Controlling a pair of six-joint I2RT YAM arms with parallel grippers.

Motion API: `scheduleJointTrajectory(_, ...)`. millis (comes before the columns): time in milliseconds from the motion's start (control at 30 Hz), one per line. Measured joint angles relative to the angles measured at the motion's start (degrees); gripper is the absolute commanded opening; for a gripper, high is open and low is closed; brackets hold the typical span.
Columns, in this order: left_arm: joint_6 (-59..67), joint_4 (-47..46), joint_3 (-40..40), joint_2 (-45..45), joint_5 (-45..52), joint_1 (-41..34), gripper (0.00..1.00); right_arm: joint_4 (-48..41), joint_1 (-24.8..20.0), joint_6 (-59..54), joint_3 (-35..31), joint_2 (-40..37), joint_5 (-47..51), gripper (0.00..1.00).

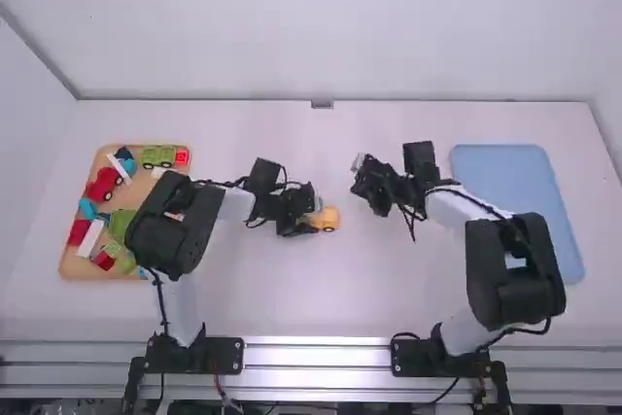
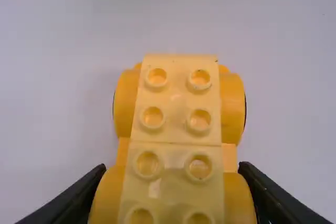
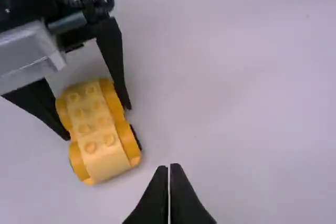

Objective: Assemble lego blocks to make yellow taxi

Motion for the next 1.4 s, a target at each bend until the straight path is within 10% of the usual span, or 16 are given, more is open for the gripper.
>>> scheduleJointTrajectory(333, 0.02, 0.02, -0.44, -0.02, -0.09, 0.00, 0.60, 10.36, 2.16, 7.08, -5.46, -2.49, 6.05, 0.58)
scheduleJointTrajectory(500, 0.83, -0.33, -0.92, 0.00, 1.22, -0.02, 0.99, 10.71, 2.12, 9.14, -5.46, -2.69, 7.91, 0.98)
scheduleJointTrajectory(867, 0.85, -4.90, 0.22, -0.22, 2.80, -0.04, 0.99, 12.92, 2.12, 10.73, -5.46, -2.69, 9.49, 0.98)
scheduleJointTrajectory(1400, 0.81, -47.47, 17.09, -12.74, -9.81, 1.75, 0.99, 18.86, 2.14, 12.33, -5.46, -2.69, 10.45, 0.98)
